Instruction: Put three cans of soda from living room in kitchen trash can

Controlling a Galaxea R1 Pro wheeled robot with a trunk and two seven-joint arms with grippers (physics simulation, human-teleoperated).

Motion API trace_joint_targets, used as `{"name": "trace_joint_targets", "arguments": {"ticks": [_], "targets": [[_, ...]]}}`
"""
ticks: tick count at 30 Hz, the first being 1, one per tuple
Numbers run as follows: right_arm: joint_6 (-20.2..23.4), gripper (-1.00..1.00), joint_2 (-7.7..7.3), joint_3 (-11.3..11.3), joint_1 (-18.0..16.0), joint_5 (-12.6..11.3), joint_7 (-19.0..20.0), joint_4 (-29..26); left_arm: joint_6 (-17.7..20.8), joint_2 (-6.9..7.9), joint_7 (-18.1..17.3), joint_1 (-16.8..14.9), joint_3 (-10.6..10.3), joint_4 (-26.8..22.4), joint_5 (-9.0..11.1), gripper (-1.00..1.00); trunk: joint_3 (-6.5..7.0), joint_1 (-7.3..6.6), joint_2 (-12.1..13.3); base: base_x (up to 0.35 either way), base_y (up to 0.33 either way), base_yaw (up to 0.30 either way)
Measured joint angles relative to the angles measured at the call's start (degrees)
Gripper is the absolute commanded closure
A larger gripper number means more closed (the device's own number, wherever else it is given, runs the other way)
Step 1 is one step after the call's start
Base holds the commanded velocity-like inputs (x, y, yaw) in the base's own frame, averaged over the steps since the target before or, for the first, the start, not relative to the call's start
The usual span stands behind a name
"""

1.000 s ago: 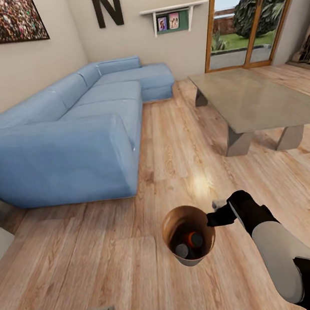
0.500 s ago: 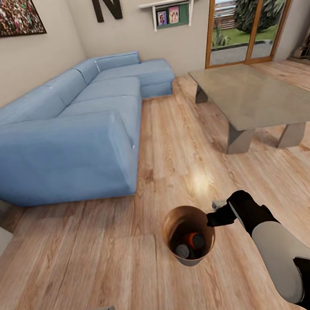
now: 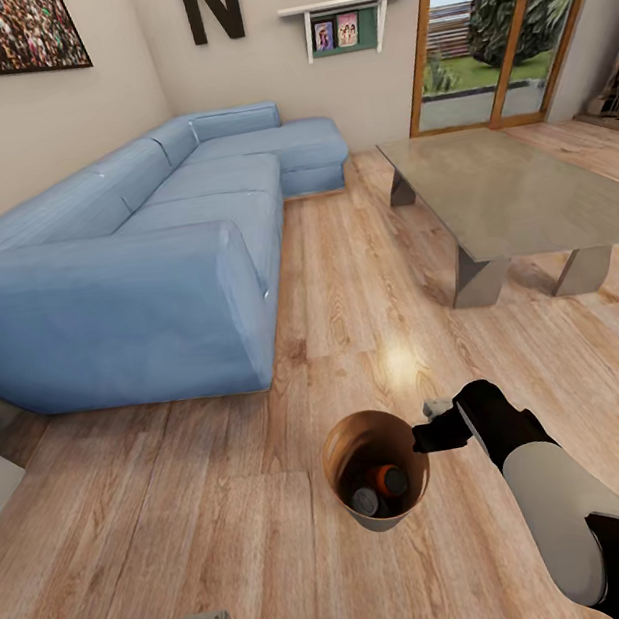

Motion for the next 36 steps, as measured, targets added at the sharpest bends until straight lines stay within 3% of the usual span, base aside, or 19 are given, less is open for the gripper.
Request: {"name": "trace_joint_targets", "arguments": {"ticks": [5, 6, 26, 36], "targets": [[0.0, 1.00, 0.00, 0.0, 0.0, 0.1, 0.0, 0.0, 0.0, 0.02, 0.0, 0.0, 0.0, 0.1, -0.2, -1.00, 0.00, 0.00, 0.0, 0.000, 0.000, 0.000], [0.0, 1.00, 0.00, 0.0, 0.0, 0.1, 0.0, 0.0, 0.0, 0.01, 0.0, 0.0, 0.0, 0.1, -0.2, 1.00, 0.00, 0.00, 0.0, 0.000, 0.000, 0.000], [0.0, 1.00, 0.00, 0.0, 0.0, 0.1, 0.0, 0.0, 0.0, -0.03, 0.0, 0.0, 0.0, 0.1, -0.1, 1.00, 0.00, -0.01, 0.0, 0.000, 0.000, 0.000], [-0.1, 1.00, 0.00, 0.0, 0.0, 0.1, 0.0, 0.0, 0.2, -0.03, 0.0, 0.0, 0.0, 0.1, -0.2, 1.00, 2.21, -0.26, 0.1, 0.000, 0.000, 0.000]]}}
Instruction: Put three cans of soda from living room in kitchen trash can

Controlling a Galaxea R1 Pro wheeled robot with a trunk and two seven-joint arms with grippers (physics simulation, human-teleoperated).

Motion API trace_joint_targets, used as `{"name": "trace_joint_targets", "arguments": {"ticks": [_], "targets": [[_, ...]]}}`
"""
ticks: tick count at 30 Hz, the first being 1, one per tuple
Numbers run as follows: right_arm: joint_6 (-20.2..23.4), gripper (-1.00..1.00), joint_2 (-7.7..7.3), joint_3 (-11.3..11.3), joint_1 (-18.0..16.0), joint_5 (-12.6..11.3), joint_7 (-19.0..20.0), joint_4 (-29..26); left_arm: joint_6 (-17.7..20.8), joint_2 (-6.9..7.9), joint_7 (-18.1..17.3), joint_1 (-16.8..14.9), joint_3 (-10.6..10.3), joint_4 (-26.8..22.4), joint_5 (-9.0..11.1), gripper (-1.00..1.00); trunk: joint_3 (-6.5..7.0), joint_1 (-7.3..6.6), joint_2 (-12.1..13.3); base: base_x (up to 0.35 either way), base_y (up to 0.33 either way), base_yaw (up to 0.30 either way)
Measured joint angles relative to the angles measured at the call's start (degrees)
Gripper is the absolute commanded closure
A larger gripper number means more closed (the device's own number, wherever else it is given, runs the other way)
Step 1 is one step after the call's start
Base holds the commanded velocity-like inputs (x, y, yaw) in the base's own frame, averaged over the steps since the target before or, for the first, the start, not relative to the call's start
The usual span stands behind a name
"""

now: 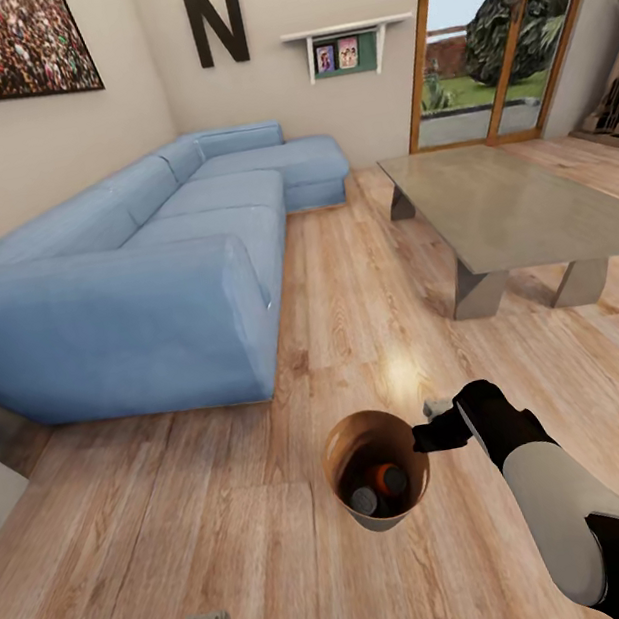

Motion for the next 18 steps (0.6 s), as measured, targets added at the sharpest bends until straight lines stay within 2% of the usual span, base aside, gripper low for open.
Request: {"name": "trace_joint_targets", "arguments": {"ticks": [12, 18], "targets": [[0.0, 1.00, 0.00, 0.0, 0.0, 0.0, 0.0, 0.0, 0.0, 0.00, 0.0, 0.0, -0.1, 0.0, 0.0, 1.00, 2.66, -0.31, 0.2, 0.000, 0.000, 0.000], [0.0, 1.00, 0.00, 0.0, 0.0, 0.0, 0.0, 0.0, 0.3, 0.06, -0.1, 0.0, 0.0, -0.1, 0.1, 1.00, 3.75, -1.56, 2.4, 0.000, 0.000, 0.000]]}}
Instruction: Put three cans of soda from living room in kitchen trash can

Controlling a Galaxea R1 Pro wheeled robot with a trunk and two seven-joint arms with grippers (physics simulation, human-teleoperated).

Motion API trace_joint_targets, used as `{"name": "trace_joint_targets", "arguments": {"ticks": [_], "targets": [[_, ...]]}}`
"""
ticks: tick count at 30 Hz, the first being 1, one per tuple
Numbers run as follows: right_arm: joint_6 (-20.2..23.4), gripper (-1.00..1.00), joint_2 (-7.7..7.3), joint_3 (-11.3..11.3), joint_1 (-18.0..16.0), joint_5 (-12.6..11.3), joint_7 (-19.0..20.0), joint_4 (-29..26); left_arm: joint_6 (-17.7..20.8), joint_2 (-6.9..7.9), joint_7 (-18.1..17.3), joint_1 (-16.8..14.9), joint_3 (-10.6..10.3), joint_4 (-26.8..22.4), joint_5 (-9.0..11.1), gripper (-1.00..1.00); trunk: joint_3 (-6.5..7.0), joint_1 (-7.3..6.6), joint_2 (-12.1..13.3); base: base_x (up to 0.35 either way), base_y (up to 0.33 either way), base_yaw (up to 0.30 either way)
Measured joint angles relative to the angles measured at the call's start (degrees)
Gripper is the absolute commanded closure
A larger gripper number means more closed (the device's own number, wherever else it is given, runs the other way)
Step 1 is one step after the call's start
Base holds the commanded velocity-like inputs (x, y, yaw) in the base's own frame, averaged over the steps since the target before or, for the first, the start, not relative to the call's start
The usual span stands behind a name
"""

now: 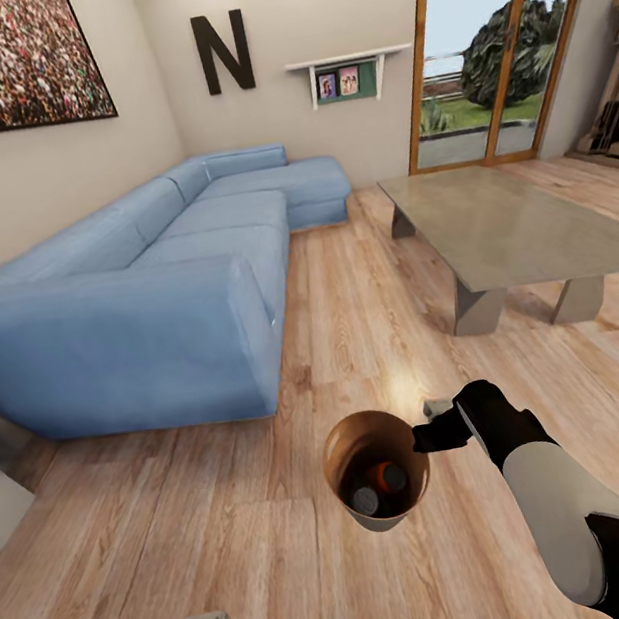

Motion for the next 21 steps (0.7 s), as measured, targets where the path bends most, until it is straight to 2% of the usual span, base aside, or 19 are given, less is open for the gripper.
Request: {"name": "trace_joint_targets", "arguments": {"ticks": [5, 13, 19, 21], "targets": [[-0.1, 1.00, -0.01, 0.0, 0.0, -0.1, 0.2, 0.0, 0.9, 0.02, 0.0, 0.0, 0.2, -0.1, 0.1, 1.00, 0.90, -1.10, 2.0, 0.000, 0.000, 0.000], [-0.1, 1.00, 0.02, 0.0, 0.1, -0.1, 0.7, 0.1, 6.7, 0.18, 0.0, -0.9, 0.5, -2.0, 0.4, 1.00, 2.34, -2.86, 5.2, 0.000, 0.000, 0.000], [0.0, 1.00, 0.59, 0.3, 0.1, -0.5, 0.9, 0.3, 11.8, 0.08, -0.1, -2.4, 0.4, -10.8, 0.2, 1.00, 3.42, -4.17, 7.6, 0.000, 0.000, 0.000], [-0.1, 1.00, 0.78, 0.4, 0.1, -0.1, 0.8, 0.4, 14.1, 0.03, -0.1, -2.6, 0.2, -15.5, 0.2, 1.00, 3.77, -4.61, 8.4, 0.000, 0.000, 0.000]]}}
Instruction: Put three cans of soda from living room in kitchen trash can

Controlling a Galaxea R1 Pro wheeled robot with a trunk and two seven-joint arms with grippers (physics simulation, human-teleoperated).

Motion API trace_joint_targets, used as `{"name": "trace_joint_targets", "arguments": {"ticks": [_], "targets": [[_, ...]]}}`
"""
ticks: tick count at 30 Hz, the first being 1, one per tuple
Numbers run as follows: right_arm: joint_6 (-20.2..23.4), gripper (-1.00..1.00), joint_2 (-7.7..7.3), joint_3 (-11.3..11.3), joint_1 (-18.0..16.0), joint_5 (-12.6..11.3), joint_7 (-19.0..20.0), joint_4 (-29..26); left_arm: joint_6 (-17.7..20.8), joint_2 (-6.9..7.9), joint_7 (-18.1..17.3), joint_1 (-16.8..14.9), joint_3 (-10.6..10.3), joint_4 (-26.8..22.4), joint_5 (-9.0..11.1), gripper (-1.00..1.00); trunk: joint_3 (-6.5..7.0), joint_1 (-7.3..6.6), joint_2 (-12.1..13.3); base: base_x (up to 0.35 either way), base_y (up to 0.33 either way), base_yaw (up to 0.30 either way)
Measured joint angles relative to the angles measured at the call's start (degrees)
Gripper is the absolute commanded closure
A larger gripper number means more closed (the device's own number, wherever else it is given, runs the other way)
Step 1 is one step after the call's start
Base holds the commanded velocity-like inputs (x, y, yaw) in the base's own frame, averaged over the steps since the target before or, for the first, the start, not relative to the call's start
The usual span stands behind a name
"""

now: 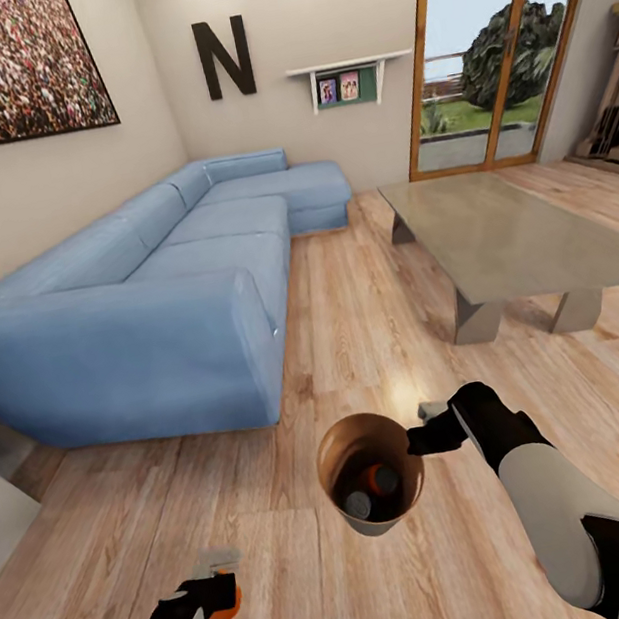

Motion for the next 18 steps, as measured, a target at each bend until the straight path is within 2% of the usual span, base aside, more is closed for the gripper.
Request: {"name": "trace_joint_targets", "arguments": {"ticks": [2, 4, 7, 11, 13, 14, 15, 17, 18], "targets": [[-0.1, 1.00, 0.21, 0.0, 0.0, 0.2, -0.1, 0.1, 2.8, -0.05, 0.0, -0.1, -0.1, -4.8, 0.0, 1.00, 0.36, -0.44, 0.8, 0.000, 0.000, 0.000], [0.0, 1.00, 0.43, 0.1, 0.0, 0.0, -0.2, 0.3, 8.7, -0.05, 0.0, -0.2, -0.2, -14.1, 0.0, 1.00, 0.72, -0.88, 1.6, 0.000, 0.000, 0.000], [0.0, 1.00, 0.49, 0.1, 0.0, -0.2, -0.3, 0.4, 12.2, -0.01, 0.0, -0.2, -0.2, -19.6, 0.0, 1.00, 1.26, -1.54, 2.8, 0.000, 0.000, 0.000], [0.0, 1.00, 0.47, 0.1, 0.0, 0.3, -0.5, 0.5, 18.0, 0.32, -0.1, -0.2, -0.2, -30.4, 0.0, 1.00, 1.98, -2.42, 4.4, 0.000, 0.000, 0.000], [0.0, 1.00, 0.46, 0.1, 0.0, 0.2, -0.5, 0.5, 22.3, 0.54, -0.3, -0.3, -0.1, -38.3, 0.1, 1.00, 2.34, -2.86, 5.2, 0.000, 0.000, 0.000], [0.1, 1.00, 0.46, 0.1, 0.0, 0.1, -0.5, 0.6, 23.7, 0.59, -0.5, -0.3, -0.1, -40.1, 0.1, 1.00, 2.51, -3.08, 5.6, 0.000, 0.000, 0.000], [0.1, 1.00, 0.44, 0.0, 0.0, 0.1, -0.5, 0.6, 26.3, 0.66, -1.5, -0.5, 0.0, -43.6, 0.1, 1.00, 2.69, -3.30, 6.0, 0.000, 0.000, 0.000], [0.1, 1.00, 0.45, 0.0, 0.0, 0.2, -0.5, 0.6, 29.3, 0.82, -3.6, -1.3, 0.1, -46.9, 0.2, 1.00, 3.05, -3.74, 6.8, 0.000, 0.000, 0.000], [0.1, 1.00, 0.43, 0.1, 0.0, 0.2, -0.4, 0.6, 32.5, 1.08, -6.7, -3.0, 0.1, -49.1, 0.3, 1.00, 3.23, -3.95, 7.2, 0.000, 0.000, 0.000]]}}
